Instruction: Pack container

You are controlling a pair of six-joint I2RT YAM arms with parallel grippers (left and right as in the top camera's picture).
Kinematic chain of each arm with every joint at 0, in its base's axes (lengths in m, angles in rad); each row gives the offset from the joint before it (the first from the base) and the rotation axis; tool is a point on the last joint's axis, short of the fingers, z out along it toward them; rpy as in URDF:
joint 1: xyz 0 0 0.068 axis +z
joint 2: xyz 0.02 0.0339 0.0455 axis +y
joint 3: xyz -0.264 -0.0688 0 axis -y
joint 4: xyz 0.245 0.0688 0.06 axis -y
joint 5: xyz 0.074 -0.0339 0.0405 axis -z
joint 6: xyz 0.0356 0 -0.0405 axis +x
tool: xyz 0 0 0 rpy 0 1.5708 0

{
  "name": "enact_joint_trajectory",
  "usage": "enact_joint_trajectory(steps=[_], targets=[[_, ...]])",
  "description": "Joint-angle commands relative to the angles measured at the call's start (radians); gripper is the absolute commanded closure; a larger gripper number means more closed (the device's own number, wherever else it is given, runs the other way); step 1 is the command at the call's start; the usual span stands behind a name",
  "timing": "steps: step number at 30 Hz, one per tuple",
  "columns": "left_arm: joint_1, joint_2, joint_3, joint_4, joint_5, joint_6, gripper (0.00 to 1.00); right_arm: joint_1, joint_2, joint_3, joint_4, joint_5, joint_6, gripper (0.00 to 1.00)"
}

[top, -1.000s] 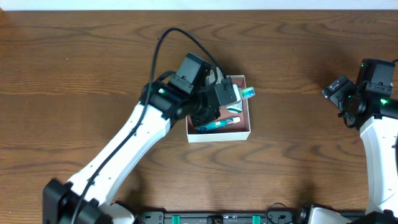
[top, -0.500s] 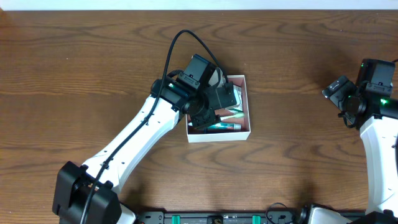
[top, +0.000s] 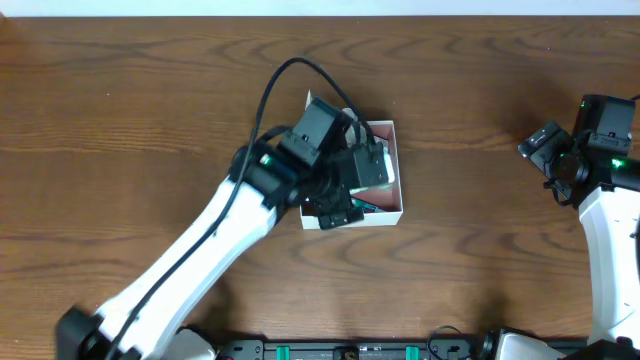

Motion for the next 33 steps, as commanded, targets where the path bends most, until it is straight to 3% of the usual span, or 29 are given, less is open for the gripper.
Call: enact_joint_trajectory(steps=[1, 8, 14, 16, 19, 23, 28, 33], targets=[[-0.030, -0.134, -0.003, -0.006, -0.101, -0.052, 0.02, -0.005, 0.004, 0.012, -0.001, 0.011, -0.012, 0.01], [-0.039, -0.369, -0.003, -0.122, -0.165, -0.084, 0.02, -0.005, 0.004, 0.012, -0.001, 0.011, -0.012, 0.01], [-0.039, -0.495, -0.003, -0.336, -0.157, -0.109, 0.02, -0.005, 0.004, 0.012, -0.001, 0.011, -0.012, 0.01], [-0.035, -0.525, -0.003, -0.387, -0.175, -0.165, 0.02, -0.005, 0.004, 0.012, -0.001, 0.011, -0.012, 0.01], [-0.014, -0.579, -0.003, -0.454, -0.261, -0.378, 0.02, -0.005, 0.004, 0.012, -0.001, 0.011, -0.012, 0.01], [-0.001, -0.634, -0.003, -0.526, -0.266, -0.489, 0.02, -0.005, 0.004, 0.012, -0.001, 0.011, -0.012, 0.01], [0.000, -0.676, -0.016, -0.505, -0.285, -0.563, 0.02, -0.005, 0.004, 0.012, -0.001, 0.011, -0.012, 0.01], [0.133, -0.788, -0.158, -0.294, -0.283, -0.559, 0.02, -0.005, 0.004, 0.012, -0.001, 0.011, -0.012, 0.01]])
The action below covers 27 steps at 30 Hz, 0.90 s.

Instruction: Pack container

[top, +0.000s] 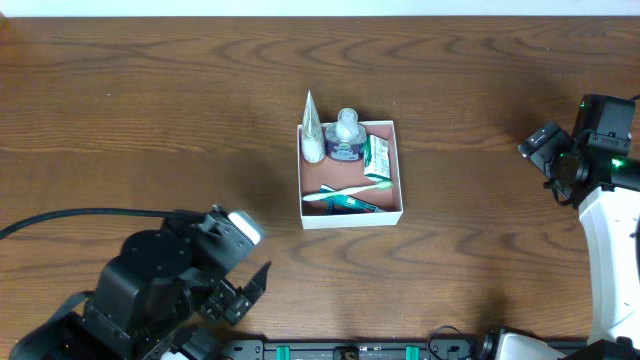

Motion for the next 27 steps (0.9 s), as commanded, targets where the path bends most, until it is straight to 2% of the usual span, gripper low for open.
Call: enact_joint_trajectory(steps=[1, 9, 16, 21, 27], targets=[[0.094, -0.076, -0.116, 0.112, -0.019, -0.037, 0.02, -0.005, 0.004, 0.012, -0.001, 0.011, -0.012, 0.01], [0.337, -0.323, -0.542, 0.682, -0.011, -0.039, 0.02, -0.005, 0.004, 0.012, -0.001, 0.011, -0.012, 0.01], [0.488, -0.465, -0.858, 1.080, 0.071, -0.039, 0.02, -0.005, 0.004, 0.012, -0.001, 0.011, -0.012, 0.01], [0.523, -0.541, -1.022, 1.255, 0.121, -0.039, 0.02, -0.005, 0.004, 0.012, -0.001, 0.011, -0.012, 0.01], [0.532, -0.624, -1.139, 1.297, 0.120, -0.039, 0.02, -0.005, 0.004, 0.012, -0.001, 0.011, -0.012, 0.01]])
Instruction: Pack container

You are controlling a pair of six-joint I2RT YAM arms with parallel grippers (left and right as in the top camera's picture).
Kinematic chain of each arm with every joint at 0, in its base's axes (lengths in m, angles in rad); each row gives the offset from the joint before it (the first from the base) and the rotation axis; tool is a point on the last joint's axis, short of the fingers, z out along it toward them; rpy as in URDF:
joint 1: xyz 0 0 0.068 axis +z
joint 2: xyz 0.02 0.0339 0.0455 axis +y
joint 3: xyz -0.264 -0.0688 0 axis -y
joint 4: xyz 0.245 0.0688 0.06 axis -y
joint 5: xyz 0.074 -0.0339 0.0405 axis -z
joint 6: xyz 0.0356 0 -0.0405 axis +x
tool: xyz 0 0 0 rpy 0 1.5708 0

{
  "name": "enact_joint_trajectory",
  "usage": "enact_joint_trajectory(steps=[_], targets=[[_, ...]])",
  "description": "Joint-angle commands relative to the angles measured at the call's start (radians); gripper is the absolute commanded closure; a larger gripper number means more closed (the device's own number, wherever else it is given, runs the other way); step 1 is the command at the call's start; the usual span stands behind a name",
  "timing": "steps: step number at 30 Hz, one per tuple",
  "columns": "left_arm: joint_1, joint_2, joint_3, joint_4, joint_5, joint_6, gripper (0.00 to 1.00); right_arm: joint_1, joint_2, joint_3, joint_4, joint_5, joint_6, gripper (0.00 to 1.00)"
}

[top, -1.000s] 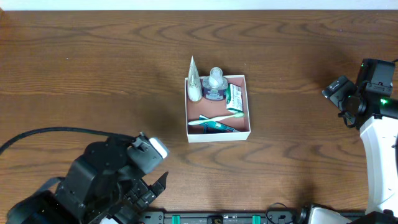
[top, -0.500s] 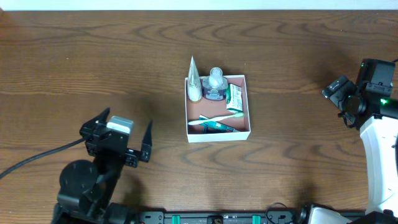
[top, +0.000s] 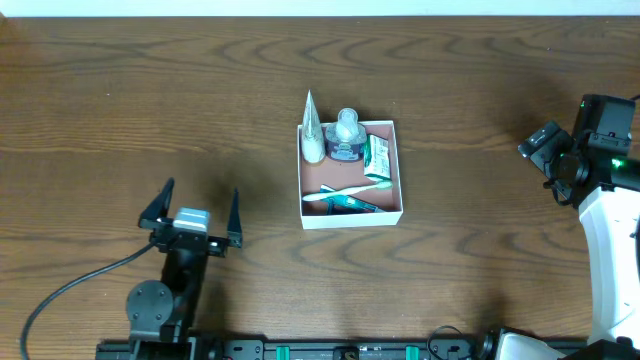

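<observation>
A white box (top: 397, 170) with a pink floor stands at the table's middle. In it are a white tube (top: 312, 128) leaning at the back left corner, a purple bottle (top: 347, 140), a green packet (top: 378, 158) and a teal-and-white toothbrush (top: 345, 191) over a teal item. My left gripper (top: 200, 200) rests near the front left, well away from the box, open and holding nothing. My right gripper (top: 538, 150) sits at the far right edge, folded back; its jaws do not show clearly.
A black cable (top: 70, 290) runs from the left arm toward the front left corner. The right arm's white link (top: 610, 240) runs along the right edge. Brown wood table (top: 150, 90) surrounds the box.
The left arm has drawn back from its tilted pose at the front left to an upright rest pose, its open fingers now pointing toward the back. The box and the right arm are unchanged.
First the left arm reached over the white box, its gripper down inside it. Then it was away at the front left, leaving the box filled with tube, bottle, packet and toothbrush. Now it rests folded, open. The right arm stayed still throughout.
</observation>
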Motion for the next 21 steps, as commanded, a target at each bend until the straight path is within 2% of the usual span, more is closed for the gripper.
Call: enact_joint_trajectory(steps=[1, 12, 21], targets=[[0.017, -0.056, -0.045, 0.011, 0.018, -0.013, 0.02, -0.005, 0.004, 0.012, -0.001, 0.010, -0.012, 0.01], [0.023, -0.145, -0.163, -0.003, 0.018, -0.028, 0.02, -0.005, 0.004, 0.012, -0.001, 0.010, -0.012, 0.01], [0.076, -0.144, -0.162, -0.171, 0.017, -0.027, 0.02, -0.005, 0.004, 0.012, -0.001, 0.010, -0.012, 0.01]])
